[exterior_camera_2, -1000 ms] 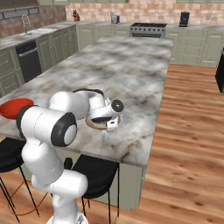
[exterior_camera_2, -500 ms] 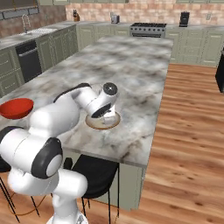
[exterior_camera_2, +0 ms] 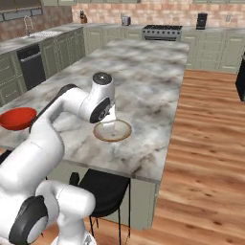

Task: Pick up the bowls from the cabinet and place each bowl in front of a stool on the dining counter.

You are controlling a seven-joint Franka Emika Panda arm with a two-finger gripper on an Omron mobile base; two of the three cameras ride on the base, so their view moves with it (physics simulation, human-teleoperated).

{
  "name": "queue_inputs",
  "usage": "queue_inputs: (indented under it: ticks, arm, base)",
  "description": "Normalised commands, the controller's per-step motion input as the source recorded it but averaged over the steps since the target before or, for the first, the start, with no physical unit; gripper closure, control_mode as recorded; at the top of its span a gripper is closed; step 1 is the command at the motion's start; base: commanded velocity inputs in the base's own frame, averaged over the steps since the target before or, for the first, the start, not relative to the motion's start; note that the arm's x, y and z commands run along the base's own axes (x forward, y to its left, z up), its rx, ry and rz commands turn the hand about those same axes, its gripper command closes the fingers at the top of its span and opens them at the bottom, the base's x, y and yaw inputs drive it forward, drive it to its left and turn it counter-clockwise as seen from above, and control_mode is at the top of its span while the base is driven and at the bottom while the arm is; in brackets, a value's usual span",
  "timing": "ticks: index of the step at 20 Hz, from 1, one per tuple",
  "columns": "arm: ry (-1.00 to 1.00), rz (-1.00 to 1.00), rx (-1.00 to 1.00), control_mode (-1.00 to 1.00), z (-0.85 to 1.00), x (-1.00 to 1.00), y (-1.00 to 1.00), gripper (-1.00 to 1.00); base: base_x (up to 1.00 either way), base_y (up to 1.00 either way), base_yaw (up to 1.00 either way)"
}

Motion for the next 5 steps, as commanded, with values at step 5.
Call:
queue_inputs:
  ticks: [5]
  arm:
    - [0.17, 0.0, 0.0, -1.0, 0.46, -1.0, 0.0, -1.0]
  base:
    - [0.0, 0.0, 0.0]
